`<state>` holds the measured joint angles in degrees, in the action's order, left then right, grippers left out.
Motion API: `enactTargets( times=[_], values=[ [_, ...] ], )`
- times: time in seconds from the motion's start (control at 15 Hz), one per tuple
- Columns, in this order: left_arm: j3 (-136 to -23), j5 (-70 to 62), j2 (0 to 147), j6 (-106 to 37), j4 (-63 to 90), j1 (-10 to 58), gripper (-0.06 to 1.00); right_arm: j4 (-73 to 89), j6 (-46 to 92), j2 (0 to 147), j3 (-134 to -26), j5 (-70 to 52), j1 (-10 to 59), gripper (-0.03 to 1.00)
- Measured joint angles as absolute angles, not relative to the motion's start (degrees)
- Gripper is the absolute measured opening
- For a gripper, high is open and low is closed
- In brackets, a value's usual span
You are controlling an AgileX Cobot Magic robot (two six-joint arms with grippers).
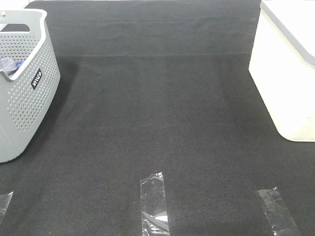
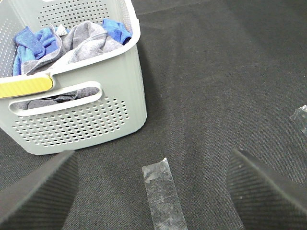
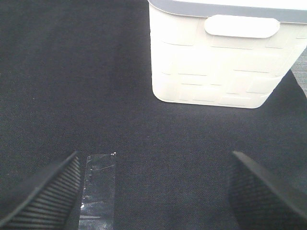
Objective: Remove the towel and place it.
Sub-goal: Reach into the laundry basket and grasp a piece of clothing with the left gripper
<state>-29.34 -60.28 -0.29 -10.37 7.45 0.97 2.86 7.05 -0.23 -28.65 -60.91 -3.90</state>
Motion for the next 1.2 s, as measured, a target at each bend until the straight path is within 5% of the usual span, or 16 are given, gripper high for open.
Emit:
enactTargets(
  times=[1.2],
  values=[
    [-31.9,-56.4,4.1,-10.4,7.4,1.0,0.80,2.9,7.0,-0.2,-28.6,-60.9,-3.9,0.78]
  ],
)
